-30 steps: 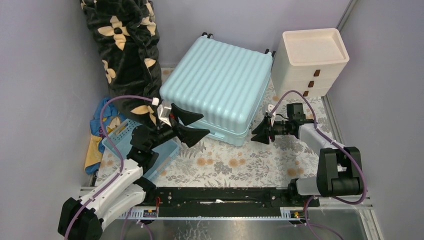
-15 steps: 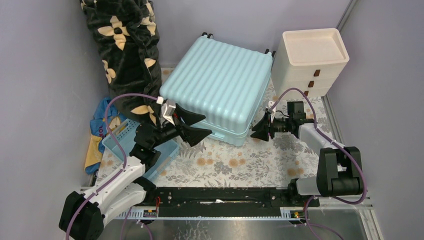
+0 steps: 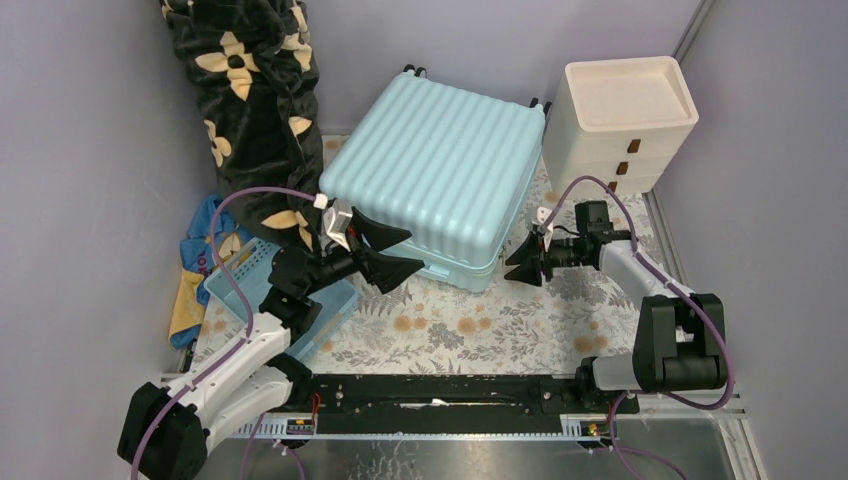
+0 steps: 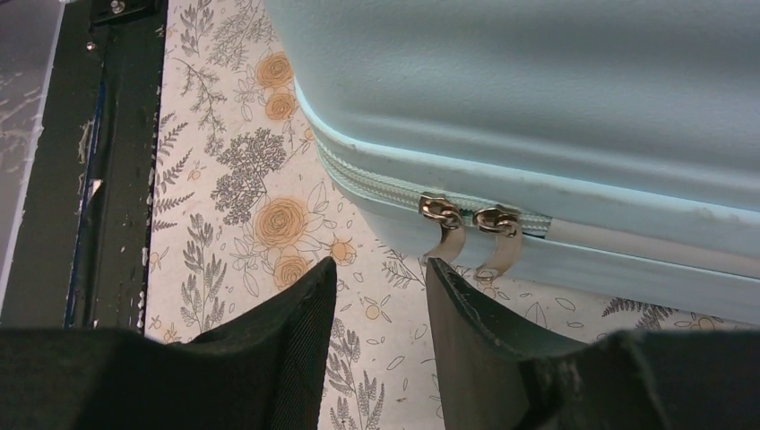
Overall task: Open, take out, and arrange the luggage
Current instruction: Unzip the luggage at the center of the board.
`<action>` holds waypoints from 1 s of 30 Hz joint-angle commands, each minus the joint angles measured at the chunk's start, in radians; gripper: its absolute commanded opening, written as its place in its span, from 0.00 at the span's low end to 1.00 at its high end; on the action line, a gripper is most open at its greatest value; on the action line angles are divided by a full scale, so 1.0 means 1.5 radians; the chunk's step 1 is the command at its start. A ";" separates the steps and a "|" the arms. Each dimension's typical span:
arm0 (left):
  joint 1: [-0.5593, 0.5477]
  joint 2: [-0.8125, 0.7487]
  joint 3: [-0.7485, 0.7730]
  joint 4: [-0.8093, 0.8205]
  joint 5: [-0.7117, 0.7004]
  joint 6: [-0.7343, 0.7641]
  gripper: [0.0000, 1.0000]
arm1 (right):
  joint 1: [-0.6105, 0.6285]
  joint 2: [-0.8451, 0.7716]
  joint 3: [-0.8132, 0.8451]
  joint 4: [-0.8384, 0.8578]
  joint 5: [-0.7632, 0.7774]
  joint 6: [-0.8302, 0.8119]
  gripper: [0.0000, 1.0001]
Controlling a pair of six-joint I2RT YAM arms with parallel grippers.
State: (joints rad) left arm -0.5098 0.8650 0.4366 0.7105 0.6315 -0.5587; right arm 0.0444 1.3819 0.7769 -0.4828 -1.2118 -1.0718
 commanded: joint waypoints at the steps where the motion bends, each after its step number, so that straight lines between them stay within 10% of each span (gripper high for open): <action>1: -0.003 0.004 0.014 0.025 -0.004 0.024 0.99 | -0.002 -0.018 -0.022 0.137 0.000 0.129 0.48; 17: -0.003 0.024 0.015 0.041 -0.002 0.019 0.99 | 0.049 0.012 -0.045 0.289 0.054 0.301 0.40; 30: -0.003 0.007 0.007 0.032 -0.013 0.016 0.99 | 0.049 0.007 -0.028 0.215 0.058 0.239 0.09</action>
State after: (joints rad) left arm -0.5098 0.8951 0.4370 0.7113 0.6285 -0.5476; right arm 0.0929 1.3891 0.7147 -0.1005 -1.1130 -0.6464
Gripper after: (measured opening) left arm 0.986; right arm 0.173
